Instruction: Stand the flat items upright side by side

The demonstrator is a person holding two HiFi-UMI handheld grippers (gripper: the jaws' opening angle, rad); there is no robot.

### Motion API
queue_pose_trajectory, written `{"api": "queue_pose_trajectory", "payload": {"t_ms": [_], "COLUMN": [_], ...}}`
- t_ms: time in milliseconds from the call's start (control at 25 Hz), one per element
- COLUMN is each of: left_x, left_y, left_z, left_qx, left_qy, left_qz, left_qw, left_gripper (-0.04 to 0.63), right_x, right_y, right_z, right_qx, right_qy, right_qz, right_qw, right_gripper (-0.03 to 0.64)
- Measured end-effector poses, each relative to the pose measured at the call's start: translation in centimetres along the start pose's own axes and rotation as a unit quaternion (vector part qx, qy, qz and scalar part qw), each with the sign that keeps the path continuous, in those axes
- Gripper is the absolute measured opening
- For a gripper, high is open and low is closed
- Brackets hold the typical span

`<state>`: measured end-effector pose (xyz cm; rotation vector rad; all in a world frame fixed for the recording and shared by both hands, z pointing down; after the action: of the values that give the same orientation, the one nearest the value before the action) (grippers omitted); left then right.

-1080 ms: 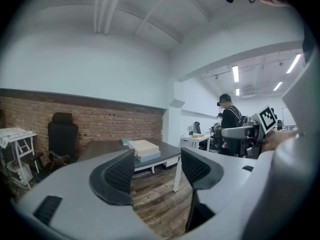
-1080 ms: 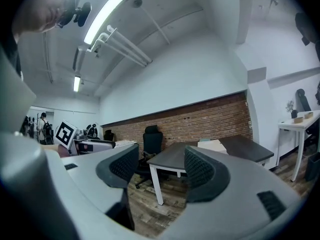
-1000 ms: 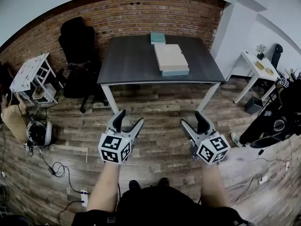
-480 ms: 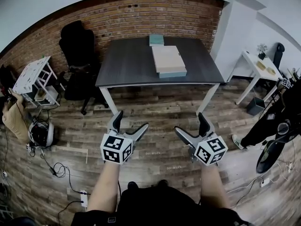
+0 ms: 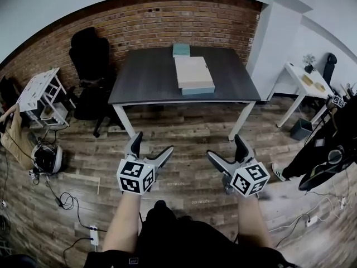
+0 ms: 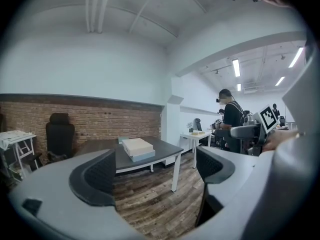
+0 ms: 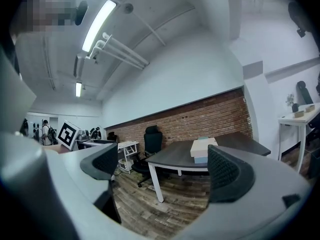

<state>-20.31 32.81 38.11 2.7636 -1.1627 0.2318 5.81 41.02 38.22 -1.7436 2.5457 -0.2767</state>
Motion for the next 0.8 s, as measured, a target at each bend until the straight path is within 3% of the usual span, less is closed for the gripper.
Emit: {"api": "queue_pose_trajectory", "payload": {"t_ms": [360,800], "left_x": [4.8,18.8], "left_y": [1.9,9.4], "left_z": [-1.4,-0.8], "left_qx": [-0.021,-0.032], "left_qy": [0.009,0.032], "left_qz": [-0.011,-0.058], "left_qw": [0.9997,0.9973], "left_gripper": [0.499,0.499], "right_x": [3.4,14.9], "right_y": [-3.0,-10.8], "right_z": [-0.6,-0.4], "right_qx": [0.012,0.026], "right_qy": [0.021,0.055], "right_qz": [-0.002,-0.036], "right_qw": [1.000,0.997], "right_gripper": [0.541,0.541]}}
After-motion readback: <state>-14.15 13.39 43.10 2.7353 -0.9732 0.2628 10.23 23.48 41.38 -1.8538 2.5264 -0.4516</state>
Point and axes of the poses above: the fingertips, and each gripper's own axes: x forward along the fingers, y to its left, z out of its top, the point moved 6 cm from there along -x, backward along the fingers, and after that the axes turned 2 degrees about -x, right-handed, at the moved point
